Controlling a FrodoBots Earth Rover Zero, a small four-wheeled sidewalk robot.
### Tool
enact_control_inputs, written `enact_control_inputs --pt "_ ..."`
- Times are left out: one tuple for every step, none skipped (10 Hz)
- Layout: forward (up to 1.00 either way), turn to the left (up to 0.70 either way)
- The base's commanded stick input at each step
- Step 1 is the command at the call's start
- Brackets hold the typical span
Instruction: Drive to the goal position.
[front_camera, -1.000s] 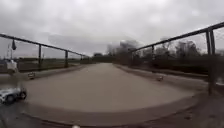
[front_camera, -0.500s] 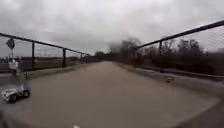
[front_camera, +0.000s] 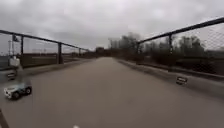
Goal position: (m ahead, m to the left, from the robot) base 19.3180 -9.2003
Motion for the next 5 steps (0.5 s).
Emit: enact_control_inputs --pt "1.0 0.0" --pt "1.0 0.0" --pt "1.0 0.0" --pt "1.0 0.0" --pt "1.0 0.0"
